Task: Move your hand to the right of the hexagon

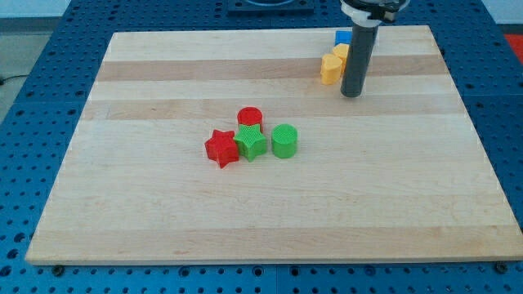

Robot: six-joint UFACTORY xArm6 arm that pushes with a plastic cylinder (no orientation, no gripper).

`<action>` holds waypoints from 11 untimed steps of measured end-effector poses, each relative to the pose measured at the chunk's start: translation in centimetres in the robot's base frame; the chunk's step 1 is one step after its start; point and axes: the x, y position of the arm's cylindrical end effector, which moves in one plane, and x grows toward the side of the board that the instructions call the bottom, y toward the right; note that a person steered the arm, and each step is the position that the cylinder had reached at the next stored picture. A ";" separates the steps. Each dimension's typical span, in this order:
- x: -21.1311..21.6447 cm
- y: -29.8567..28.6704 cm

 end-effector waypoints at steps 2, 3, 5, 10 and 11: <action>0.0 0.3; 1.0 2.3; 1.9 3.1; -7.3 8.7; -5.9 2.2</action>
